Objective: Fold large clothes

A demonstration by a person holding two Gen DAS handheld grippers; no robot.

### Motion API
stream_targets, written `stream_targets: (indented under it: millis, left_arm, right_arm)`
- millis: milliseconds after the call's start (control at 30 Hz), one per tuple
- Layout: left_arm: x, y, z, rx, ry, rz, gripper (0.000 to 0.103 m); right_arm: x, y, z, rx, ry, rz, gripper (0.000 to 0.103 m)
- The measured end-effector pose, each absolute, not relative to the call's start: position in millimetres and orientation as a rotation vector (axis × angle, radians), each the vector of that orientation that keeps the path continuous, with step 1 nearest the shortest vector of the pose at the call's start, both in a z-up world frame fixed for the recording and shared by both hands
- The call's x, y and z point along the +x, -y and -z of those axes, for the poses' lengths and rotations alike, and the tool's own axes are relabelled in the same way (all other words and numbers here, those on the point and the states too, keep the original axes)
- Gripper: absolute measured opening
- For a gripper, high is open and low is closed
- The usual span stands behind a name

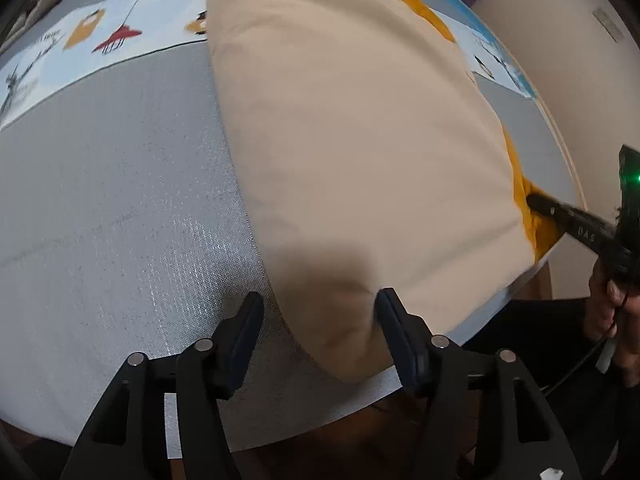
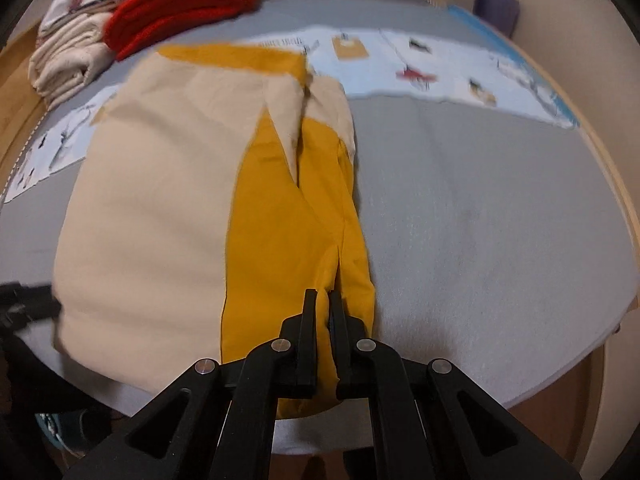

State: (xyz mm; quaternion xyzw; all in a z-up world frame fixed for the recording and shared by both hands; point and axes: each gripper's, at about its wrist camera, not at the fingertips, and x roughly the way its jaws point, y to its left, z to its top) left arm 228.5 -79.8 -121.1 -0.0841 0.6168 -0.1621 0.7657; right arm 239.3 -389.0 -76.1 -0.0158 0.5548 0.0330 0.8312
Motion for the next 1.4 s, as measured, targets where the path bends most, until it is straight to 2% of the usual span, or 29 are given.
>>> stream_targets:
  millis: [100, 133, 200, 267, 333, 400, 533, 833, 867, 900, 933, 1067, 1233, 1400]
  left_arm:
    - [229.4, 77.3, 118.1, -0.181, -1.331, 0.341, 0.059]
    - [229.9, 76.4, 117.9, -0.184, -1.331, 0.338, 0.059]
    - [229.5, 76.2, 118.1, -0.184, -1.333, 0.340, 0.060]
    - [231.1, 75.9, 117.8, -0.184, -1.333, 0.334, 0.061]
    - [232.1, 74.8, 115.8, -0.190, -1.327, 0.332, 0.061]
    - [236.5, 75.2, 109.5, -0.215, -1.299, 0.333, 0.057]
    - [243.0, 69.1, 94.2, -0.232, -1.213, 0.317, 0.055]
    - [250.5, 59.2, 113.8, -0.256, -1.263, 0.296, 0.059]
    - [251.1, 58.4, 113.2, -0.257, -1.264, 0.295, 0.060]
    - [251.7, 57.9, 114.0, -0.260, -1.265, 0.294, 0.060]
    - [252.0, 57.8, 113.9, -0.263, -1.264, 0.294, 0.060]
    - [253.4, 62.3, 113.7, -0.243, -1.259, 0.308, 0.063]
    - [247.8, 70.6, 115.6, -0.158, -1.249, 0.290, 0.063]
    - [247.2, 58.9, 115.5, -0.237, -1.260, 0.292, 0.061]
  right_arm:
    - [245.5, 391.1, 62.3, 0.003, -1.184, -0.093, 0.007]
    - [246.5, 392.1, 51.7, 0.038, -1.154, -0.114, 0.012]
    - [254.0, 398.6, 25.5, 0.097, -1.058, -0.149, 0.013]
    - [268.2, 402.7, 7.6, 0.126, -0.979, -0.188, 0.023]
    - [286.2, 401.1, 4.3, 0.123, -0.945, -0.217, 0.045]
    - [309.4, 396.7, 15.9, 0.136, -0.967, -0.238, 0.048]
    - [360.2, 395.5, 46.2, 0.271, -1.058, -0.240, 0.048]
    - [448.5, 380.8, 88.3, 0.509, -1.143, -0.276, 0.047]
    - [458.1, 379.6, 89.3, 0.529, -1.137, -0.281, 0.044]
    - [463.8, 378.5, 88.5, 0.545, -1.128, -0.290, 0.022]
    - [467.4, 378.0, 84.8, 0.551, -1.107, -0.293, 0.005]
    - [462.7, 382.0, 51.1, 0.531, -0.932, -0.280, 0.002]
    - [468.9, 392.0, 89.5, 0.324, -1.075, 0.050, 0.002]
    - [449.2, 416.6, 61.5, 0.445, -0.974, 0.021, 0.006]
